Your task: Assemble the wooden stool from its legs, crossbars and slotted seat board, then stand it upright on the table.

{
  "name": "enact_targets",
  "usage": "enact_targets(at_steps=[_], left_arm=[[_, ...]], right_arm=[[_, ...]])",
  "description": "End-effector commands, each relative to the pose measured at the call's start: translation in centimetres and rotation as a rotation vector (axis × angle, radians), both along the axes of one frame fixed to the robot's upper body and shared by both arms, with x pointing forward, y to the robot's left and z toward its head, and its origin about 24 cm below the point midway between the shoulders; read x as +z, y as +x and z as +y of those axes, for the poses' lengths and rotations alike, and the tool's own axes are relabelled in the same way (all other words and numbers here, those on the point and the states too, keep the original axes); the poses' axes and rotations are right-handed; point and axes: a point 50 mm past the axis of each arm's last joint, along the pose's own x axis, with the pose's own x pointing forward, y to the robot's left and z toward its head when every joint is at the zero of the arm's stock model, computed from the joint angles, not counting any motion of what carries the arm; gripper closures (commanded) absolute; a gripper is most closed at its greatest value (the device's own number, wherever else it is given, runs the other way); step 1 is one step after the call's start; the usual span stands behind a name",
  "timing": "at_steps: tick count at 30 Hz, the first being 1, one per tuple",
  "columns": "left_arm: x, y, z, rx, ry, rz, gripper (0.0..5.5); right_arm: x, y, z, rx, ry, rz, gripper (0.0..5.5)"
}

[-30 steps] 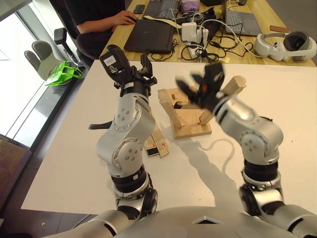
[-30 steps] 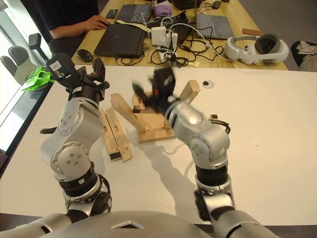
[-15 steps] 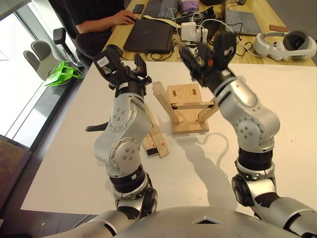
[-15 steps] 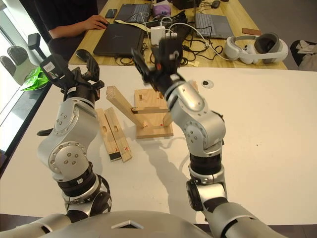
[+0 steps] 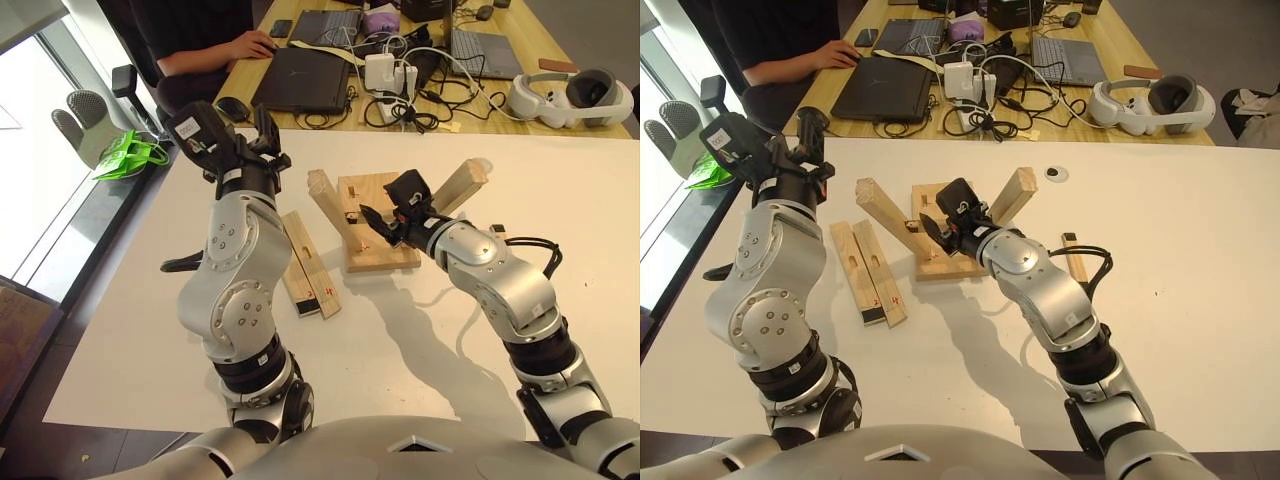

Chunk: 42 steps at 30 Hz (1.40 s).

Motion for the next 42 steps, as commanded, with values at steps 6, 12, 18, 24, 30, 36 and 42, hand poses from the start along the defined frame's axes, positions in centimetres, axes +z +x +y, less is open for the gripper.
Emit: enact_targets(at_steps=[6, 12, 18, 24, 30, 36, 42], left_arm=[[12.3, 0.8, 1.6, -0.44, -0.121, -0.573, 2.81], [12.9, 1.4, 0.8, -0.564, -0.05, -0.525, 2.81], [-8.5, 0.1, -6.7, -0.655, 0.044, 0.486, 2.81], [-1.8, 2.2, -5.6, -0.499, -0.061, 0.113, 2.81], [1.5, 2.4, -2.4, -0.35, -0.081, -0.047, 2.81], [0.5, 1.3, -1.8, -0.279, -0.06, -0.027, 2.81], [1.1, 1.1, -1.9, -0.266, -0.027, -0.056, 2.81]], right_arm=[[12.4, 1.5, -0.5, -0.061, 0.919, -0.189, 2.64], [17.4, 2.2, -3.5, -0.139, 1.032, -0.349, 2.64], [16.4, 2.6, -3.8, -0.185, 0.961, -0.317, 2.64], [15.3, 2.2, -3.3, -0.155, 0.897, -0.305, 2.64], [14.5, 2.2, -4.1, -0.067, 0.794, -0.33, 2.64], [15.6, 3.9, -7.0, 0.096, 0.688, -0.34, 2.64], [7.9, 4.4, -6.7, 0.201, 0.61, 0.044, 2.64]])
